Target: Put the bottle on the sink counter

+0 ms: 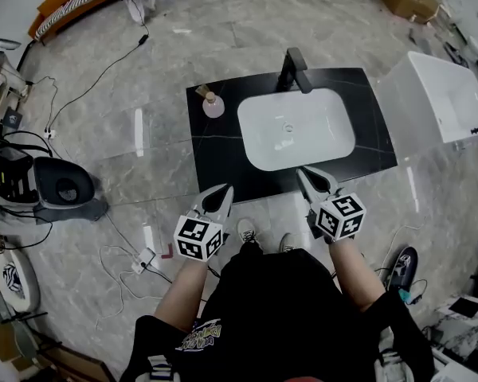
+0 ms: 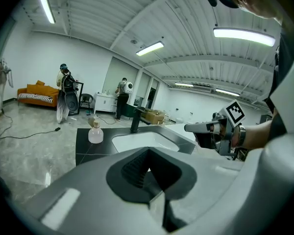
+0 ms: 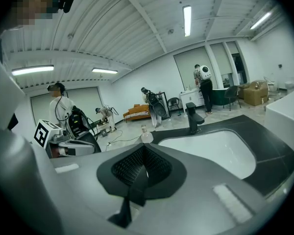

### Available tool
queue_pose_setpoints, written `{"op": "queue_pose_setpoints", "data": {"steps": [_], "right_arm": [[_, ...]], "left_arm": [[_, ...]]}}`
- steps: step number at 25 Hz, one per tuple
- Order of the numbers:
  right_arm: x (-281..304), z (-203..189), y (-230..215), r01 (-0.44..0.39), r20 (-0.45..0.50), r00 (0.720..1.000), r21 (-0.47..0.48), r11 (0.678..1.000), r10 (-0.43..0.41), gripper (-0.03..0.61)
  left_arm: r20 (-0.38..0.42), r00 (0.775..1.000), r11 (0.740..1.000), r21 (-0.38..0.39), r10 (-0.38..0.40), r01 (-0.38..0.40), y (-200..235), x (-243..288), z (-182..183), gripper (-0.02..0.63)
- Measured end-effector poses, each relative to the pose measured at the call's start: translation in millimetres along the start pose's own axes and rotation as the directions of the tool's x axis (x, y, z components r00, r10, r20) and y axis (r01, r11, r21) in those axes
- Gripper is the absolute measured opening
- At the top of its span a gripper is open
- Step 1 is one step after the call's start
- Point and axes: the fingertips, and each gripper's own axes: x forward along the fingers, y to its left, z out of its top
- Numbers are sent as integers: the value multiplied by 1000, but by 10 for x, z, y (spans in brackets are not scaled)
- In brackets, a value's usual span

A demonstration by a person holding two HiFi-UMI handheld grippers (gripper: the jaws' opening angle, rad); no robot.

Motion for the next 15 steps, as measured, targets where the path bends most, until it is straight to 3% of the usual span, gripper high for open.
{"op": "queue_pose_setpoints", "data": {"steps": [15], "right_arm": [[-572,-188,-115,-153,-25,988,-25,988,152,28]], "left_arm": [[33,995,995,-52,89,-88,-887,-26,-145,2]]}}
